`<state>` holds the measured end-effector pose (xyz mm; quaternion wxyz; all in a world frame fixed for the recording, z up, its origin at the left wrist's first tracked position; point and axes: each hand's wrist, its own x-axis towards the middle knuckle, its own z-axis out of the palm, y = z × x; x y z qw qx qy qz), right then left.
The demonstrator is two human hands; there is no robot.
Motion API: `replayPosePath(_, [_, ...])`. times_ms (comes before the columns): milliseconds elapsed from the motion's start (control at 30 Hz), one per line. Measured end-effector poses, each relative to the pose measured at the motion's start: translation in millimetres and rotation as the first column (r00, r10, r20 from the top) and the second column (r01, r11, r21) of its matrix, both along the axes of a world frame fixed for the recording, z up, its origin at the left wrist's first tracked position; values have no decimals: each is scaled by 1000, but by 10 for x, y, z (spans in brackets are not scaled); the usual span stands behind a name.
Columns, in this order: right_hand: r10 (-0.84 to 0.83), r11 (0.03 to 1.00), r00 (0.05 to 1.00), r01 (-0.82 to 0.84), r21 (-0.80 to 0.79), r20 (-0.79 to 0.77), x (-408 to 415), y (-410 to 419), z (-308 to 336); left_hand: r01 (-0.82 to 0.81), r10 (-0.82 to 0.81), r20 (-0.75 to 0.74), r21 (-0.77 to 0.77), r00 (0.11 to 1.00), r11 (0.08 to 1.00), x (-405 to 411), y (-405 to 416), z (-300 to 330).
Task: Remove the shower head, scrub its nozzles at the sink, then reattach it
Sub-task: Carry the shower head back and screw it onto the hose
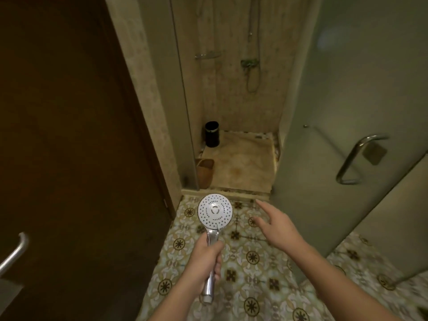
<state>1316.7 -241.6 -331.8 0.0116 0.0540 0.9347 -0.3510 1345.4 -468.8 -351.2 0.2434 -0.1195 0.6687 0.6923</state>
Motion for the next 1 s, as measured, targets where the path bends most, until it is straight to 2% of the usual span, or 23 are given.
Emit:
replayPosePath(267, [-81,995,996,82,-56,26,-363,639,-64,118,-118,5,-29,993,993,-657,659,63])
replayPosePath(533, [-144,987,987,149,-59,71,-965,937,-297,156,-155,29,-28,987,987,-1482,892,-65])
replayPosePath(733, [-217,976,976,217,0,8,-1912,1044,-349,213,-212,37,-16,977,977,-2464,1026,-157])
replayPosePath(1000, [-243,969,970,244,34,-27,-3620,966,-98,273,-274,-28,-19,961,962,-4194,1095,-56])
